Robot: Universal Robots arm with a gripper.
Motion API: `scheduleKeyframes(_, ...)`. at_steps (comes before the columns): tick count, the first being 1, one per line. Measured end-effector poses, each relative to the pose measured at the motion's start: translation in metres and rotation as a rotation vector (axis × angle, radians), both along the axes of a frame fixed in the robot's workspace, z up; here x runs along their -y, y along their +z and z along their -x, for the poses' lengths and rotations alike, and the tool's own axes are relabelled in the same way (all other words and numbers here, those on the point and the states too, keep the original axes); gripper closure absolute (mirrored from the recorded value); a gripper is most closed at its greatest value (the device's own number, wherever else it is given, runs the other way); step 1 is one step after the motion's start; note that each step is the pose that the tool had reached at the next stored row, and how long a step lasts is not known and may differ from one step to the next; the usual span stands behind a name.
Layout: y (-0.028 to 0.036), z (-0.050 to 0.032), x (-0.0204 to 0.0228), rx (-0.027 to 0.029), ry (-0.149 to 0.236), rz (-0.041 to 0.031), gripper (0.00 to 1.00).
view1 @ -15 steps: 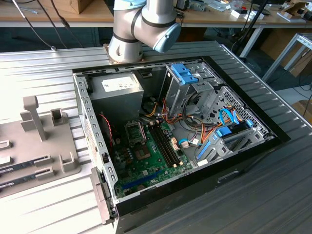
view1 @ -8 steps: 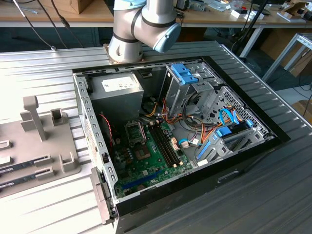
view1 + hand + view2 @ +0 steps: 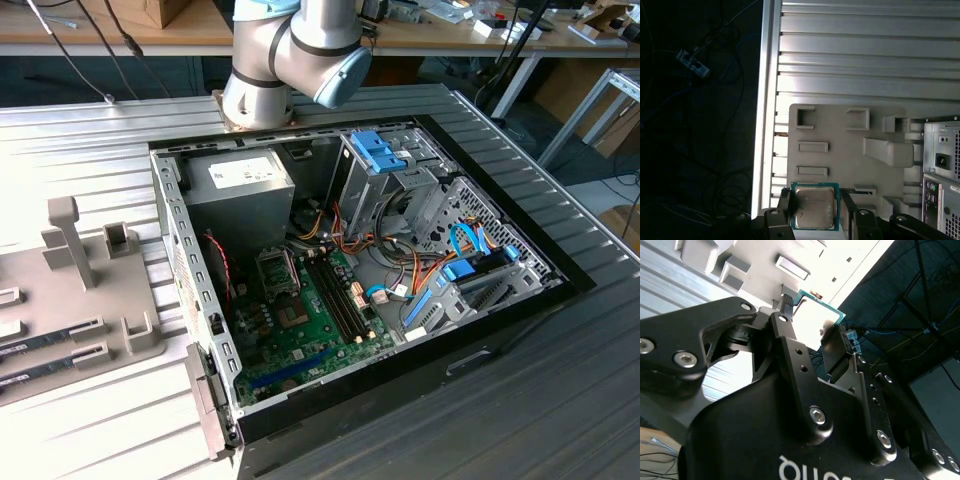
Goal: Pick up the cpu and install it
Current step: 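Pick up the cpu and move it towards the insertion slot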
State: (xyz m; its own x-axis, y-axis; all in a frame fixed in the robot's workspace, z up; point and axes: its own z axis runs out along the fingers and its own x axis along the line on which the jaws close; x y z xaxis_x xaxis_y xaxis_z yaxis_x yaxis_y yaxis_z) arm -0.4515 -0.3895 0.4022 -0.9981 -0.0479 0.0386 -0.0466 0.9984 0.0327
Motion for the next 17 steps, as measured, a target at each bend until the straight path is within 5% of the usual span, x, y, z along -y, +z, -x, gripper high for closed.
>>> scheduleKeyframes(17, -0.0003, -0.0107, 0.0, 0.0, 0.0, 0.0, 0.53)
